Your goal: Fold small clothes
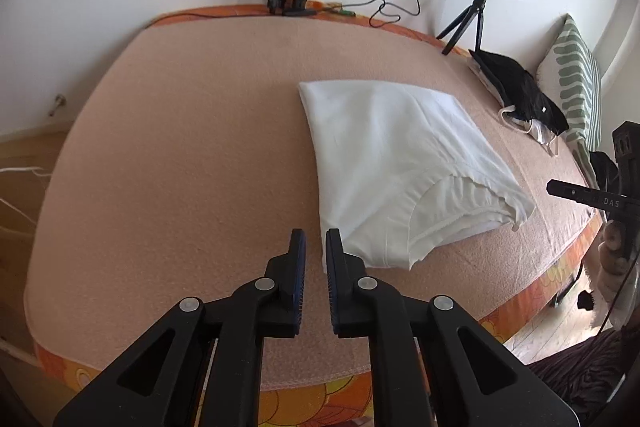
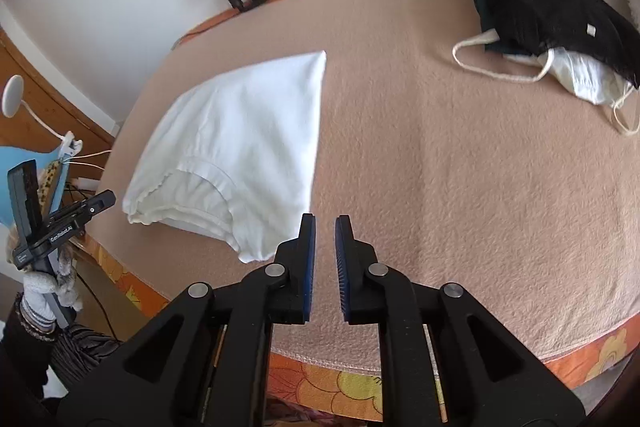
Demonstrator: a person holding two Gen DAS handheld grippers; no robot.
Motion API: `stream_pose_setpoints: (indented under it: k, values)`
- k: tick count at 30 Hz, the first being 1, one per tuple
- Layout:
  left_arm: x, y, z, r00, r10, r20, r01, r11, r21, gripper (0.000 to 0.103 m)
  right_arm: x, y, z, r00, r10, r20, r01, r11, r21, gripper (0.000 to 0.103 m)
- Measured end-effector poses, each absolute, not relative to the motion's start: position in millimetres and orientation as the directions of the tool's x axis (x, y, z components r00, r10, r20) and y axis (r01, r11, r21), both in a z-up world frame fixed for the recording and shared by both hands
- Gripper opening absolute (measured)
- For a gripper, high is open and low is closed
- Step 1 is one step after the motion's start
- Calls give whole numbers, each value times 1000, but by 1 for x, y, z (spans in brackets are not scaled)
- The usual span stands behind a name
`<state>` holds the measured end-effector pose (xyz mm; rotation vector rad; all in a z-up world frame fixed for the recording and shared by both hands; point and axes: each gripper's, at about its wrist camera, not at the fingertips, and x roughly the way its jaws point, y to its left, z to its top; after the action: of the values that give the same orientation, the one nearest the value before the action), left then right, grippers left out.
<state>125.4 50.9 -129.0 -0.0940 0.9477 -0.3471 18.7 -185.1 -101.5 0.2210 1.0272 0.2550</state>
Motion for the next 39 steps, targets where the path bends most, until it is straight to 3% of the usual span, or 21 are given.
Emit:
stream_pose_setpoints:
  k: [4, 9, 16, 21, 25, 27, 30, 36, 39]
  values:
    - [133, 40, -115, 551, -388, -739, 291, 919, -265, 12, 37, -169, -73, 546, 365, -754, -206, 931, 302, 11]
    - [151, 18, -137, 508, -419, -753, 300, 905, -301, 12, 89, -104, -56, 511, 417, -752, -367, 897, 248, 11]
    - [155, 2, -163, 438, -412, -799, 324, 902, -286, 12, 159, -32, -92, 451, 384, -806, -451, 877, 165, 11]
    - [143, 4, -167, 427, -425, -798, 354, 891, -285, 12, 178, -45, -134, 389, 348, -853, -391, 901, 189, 11]
    - [141, 14, -155, 407, -465, -786, 347, 875, -338, 12, 174, -74, -138, 384, 334, -861, -375, 908, 186, 12]
    - [146, 19, -140, 449, -481, -753, 340, 871, -354, 12, 172, -94, -127, 412, 340, -845, -345, 917, 201, 14]
    - [164, 18, -129, 496, -458, -738, 325, 886, -331, 12, 175, -122, -110, 467, 383, -797, -295, 917, 268, 30]
    - [210, 9, -152, 485, -474, -735, 248, 881, -404, 12, 204, -147, -127, 424, 447, -788, -220, 894, 389, 31]
    - [209, 9, -173, 427, -473, -771, 204, 881, -427, 12, 210, -156, -137, 451, 314, -836, -148, 949, 277, 31]
